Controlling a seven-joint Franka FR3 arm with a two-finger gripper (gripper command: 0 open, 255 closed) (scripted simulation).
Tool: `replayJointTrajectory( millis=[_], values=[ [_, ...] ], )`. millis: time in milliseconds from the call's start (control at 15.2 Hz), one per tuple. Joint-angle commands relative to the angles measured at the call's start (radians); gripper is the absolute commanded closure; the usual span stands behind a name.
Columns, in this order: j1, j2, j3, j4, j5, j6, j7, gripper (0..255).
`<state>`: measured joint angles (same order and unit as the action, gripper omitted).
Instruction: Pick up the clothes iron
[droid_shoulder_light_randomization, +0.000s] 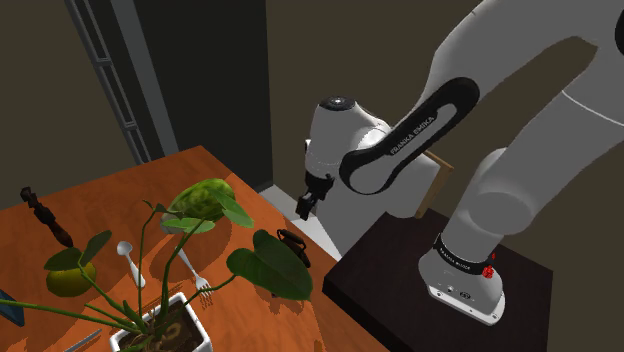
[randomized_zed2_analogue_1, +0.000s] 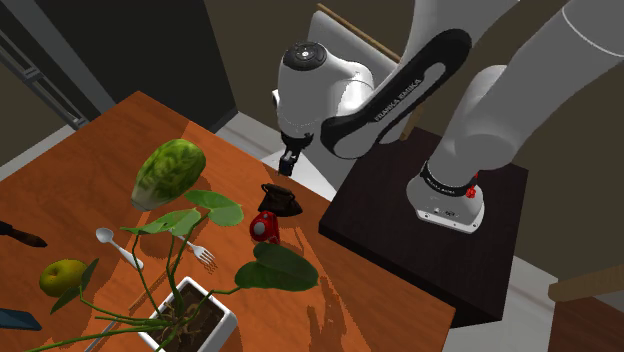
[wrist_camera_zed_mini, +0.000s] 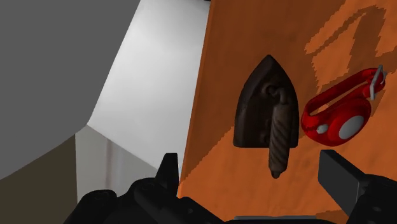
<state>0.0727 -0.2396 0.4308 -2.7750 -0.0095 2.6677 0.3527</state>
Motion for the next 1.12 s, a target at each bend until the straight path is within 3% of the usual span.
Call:
replayJointTrajectory(
  millis=[0,198,330,792,924,990,1056],
  values=[
    [-0.040,0.097,0.056,0.013,-0.090,0.082,0.104,0],
    [-0.109,0.258,0.111,0.064,-0.369,0.159,0.358,0],
    [-0.092,0.359,0.080,0.113,-0.578,0.178,0.542,0],
    [0.011,0.490,-0.070,0.163,-0.850,0.230,0.761,0],
    [0.021,0.500,-0.082,0.168,-0.870,0.234,0.777,0],
    [0.021,0.501,-0.084,0.168,-0.871,0.234,0.778,255],
    [0.020,0.501,-0.083,0.168,-0.870,0.234,0.776,255]
  ],
)
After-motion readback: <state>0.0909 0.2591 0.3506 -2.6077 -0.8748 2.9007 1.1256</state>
